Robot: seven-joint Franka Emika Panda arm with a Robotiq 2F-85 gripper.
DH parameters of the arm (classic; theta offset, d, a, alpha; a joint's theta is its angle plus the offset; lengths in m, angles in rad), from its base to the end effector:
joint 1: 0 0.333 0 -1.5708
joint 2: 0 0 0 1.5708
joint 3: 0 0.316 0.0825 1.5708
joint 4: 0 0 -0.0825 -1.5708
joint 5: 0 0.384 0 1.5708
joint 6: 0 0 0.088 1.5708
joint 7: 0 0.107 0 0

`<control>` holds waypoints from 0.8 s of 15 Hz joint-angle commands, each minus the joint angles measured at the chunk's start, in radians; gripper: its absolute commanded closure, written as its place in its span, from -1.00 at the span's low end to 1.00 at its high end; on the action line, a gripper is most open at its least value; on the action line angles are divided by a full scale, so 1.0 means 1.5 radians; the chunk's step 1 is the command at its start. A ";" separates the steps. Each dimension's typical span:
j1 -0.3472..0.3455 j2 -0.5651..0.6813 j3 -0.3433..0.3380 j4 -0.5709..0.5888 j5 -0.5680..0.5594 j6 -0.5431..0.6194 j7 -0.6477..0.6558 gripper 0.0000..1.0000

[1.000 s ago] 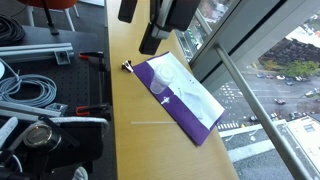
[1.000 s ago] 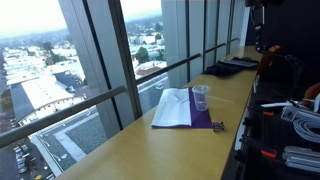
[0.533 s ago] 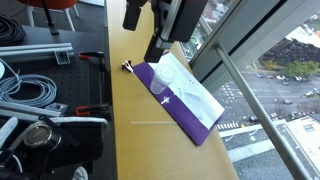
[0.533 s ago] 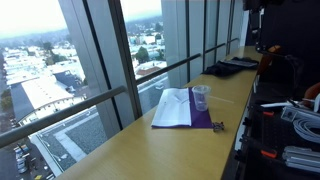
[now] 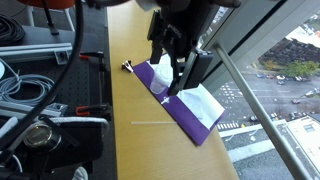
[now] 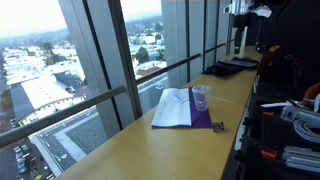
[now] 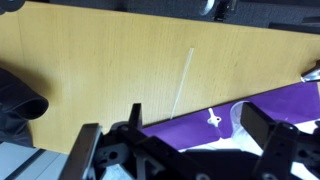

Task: Put the straw in the cup.

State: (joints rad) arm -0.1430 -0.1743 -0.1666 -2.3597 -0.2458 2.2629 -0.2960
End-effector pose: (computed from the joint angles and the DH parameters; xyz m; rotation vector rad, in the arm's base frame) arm 0.4592 -0.1545 0.4039 2.9529 0.2038 0.0356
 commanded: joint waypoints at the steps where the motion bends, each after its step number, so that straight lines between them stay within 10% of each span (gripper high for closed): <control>1: 0.001 0.059 -0.006 -0.009 0.034 0.096 0.012 -1.00; 12: -0.024 0.267 0.001 0.045 0.060 0.202 0.009 -1.00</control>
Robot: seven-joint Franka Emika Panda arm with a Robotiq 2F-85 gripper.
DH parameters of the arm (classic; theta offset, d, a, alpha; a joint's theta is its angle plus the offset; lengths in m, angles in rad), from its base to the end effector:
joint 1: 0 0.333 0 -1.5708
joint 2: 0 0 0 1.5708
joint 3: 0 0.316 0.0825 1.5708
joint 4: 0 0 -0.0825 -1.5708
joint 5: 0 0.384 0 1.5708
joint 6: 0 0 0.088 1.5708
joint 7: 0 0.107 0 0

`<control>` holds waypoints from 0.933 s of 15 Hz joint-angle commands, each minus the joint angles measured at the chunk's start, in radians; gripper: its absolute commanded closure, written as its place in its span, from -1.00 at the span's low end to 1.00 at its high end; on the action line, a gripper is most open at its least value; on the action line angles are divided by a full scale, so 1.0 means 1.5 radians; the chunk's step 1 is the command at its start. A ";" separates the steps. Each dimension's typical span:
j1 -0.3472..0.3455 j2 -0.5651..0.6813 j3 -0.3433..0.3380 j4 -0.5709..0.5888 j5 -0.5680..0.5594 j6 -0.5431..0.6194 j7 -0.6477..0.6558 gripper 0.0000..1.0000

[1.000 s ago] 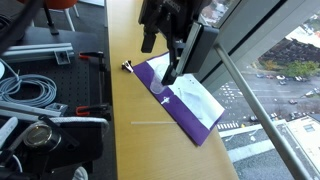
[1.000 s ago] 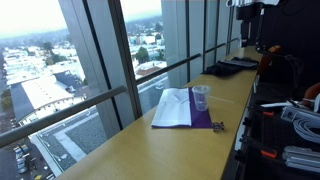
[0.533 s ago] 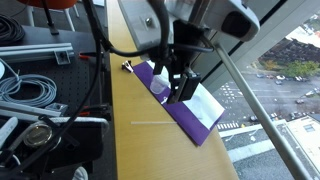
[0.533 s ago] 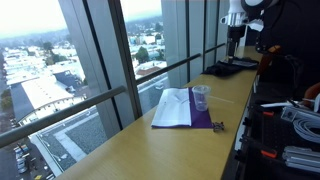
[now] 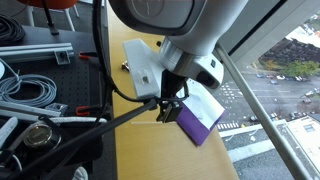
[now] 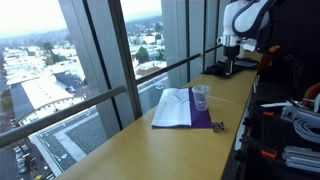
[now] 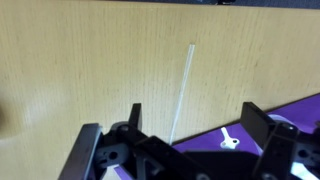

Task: Put the straw in the cup.

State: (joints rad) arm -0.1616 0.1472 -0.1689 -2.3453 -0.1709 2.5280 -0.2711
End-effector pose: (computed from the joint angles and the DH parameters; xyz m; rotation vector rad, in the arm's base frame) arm 0.4899 -0.1668 0.2746 3.0086 0.1218 -0.0044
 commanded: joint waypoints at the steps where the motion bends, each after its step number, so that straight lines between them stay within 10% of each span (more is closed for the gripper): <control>1: -0.014 0.072 0.003 0.045 0.008 0.036 -0.006 -1.00; 14: 0.007 0.274 -0.006 0.145 -0.026 0.116 0.063 -1.00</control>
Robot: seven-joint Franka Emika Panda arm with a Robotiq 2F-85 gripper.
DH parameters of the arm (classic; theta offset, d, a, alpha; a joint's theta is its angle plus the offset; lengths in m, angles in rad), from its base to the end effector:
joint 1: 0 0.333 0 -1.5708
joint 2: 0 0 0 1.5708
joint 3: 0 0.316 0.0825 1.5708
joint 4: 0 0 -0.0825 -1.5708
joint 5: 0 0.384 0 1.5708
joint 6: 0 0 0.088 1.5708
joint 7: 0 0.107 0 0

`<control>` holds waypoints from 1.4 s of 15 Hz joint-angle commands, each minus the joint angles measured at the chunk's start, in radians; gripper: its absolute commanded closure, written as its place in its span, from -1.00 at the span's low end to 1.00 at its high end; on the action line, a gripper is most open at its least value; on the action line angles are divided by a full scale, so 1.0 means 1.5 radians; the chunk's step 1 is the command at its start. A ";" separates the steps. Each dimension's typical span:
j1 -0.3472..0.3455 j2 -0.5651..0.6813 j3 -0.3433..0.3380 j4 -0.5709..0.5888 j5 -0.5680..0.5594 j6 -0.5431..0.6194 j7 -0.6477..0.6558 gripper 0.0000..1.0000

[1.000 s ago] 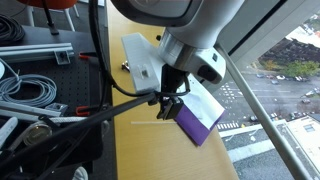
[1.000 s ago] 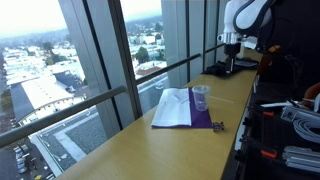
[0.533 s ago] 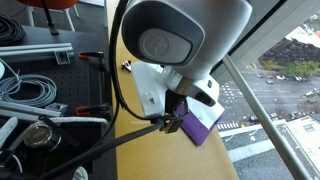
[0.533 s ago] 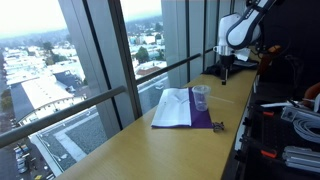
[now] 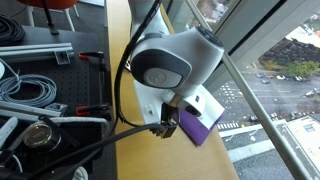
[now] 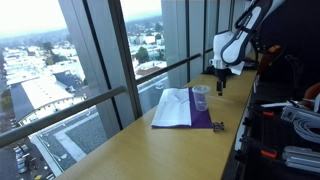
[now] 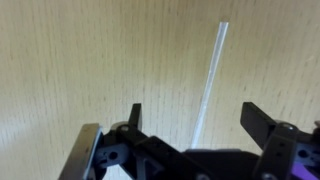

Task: Put the straw in the cup.

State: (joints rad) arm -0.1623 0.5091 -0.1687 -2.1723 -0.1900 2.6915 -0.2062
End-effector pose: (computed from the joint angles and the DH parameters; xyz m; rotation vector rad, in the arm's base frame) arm 0.5310 -0.1786 0.1584 2.9771 0.1008 -0.0499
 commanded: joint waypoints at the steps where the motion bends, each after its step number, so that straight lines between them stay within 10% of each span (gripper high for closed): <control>1: 0.009 0.041 -0.006 0.036 -0.014 0.007 0.022 -1.00; 8: 0.028 0.089 -0.007 0.075 -0.015 0.005 0.044 -1.00; 13: 0.036 0.101 -0.008 0.086 -0.015 0.003 0.051 0.00; 21: 0.035 0.102 -0.013 0.098 -0.012 -0.001 0.057 1.00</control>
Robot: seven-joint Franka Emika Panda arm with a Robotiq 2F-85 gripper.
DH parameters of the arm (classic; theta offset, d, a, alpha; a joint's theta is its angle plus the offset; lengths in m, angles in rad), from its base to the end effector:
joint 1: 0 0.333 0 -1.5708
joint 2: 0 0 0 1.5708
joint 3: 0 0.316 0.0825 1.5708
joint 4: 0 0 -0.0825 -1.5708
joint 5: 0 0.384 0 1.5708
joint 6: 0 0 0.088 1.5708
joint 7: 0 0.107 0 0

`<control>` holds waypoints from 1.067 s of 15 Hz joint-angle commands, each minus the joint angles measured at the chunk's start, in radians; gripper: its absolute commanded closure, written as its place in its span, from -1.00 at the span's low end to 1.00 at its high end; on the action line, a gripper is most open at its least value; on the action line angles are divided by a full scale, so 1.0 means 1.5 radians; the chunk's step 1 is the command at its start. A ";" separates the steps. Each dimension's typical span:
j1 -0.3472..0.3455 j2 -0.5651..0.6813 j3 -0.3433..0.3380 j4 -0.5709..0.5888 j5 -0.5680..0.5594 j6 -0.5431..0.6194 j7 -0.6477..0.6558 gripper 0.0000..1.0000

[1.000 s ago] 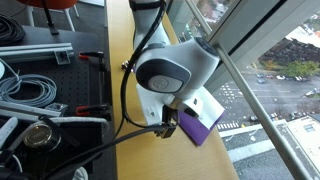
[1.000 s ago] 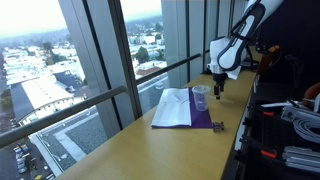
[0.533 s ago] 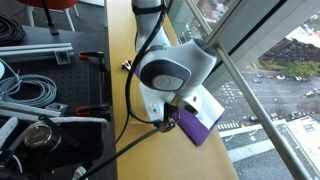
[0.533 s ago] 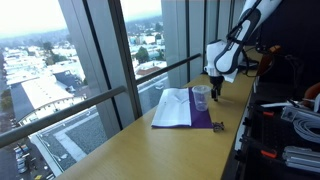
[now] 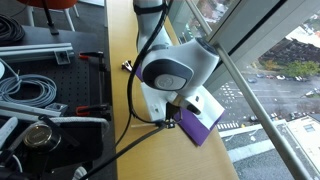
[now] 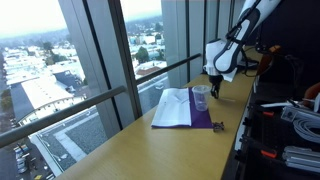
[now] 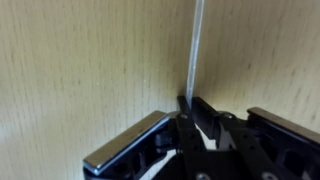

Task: Put the straw in the cup.

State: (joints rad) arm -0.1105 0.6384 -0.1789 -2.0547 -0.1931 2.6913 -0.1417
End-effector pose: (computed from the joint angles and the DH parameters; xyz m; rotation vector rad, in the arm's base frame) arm 0.5614 -0.1626 0.1249 2.9537 0.0907 -0.0604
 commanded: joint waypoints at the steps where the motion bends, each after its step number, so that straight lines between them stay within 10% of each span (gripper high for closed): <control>1: 0.001 0.016 -0.007 0.021 -0.010 -0.002 0.015 1.00; 8: 0.031 -0.040 -0.026 -0.030 -0.030 -0.045 0.039 1.00; 16: 0.031 -0.288 0.030 -0.110 -0.031 -0.349 -0.047 1.00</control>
State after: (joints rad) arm -0.0406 0.3666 -0.1756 -2.1856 -0.2632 2.3372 -0.1294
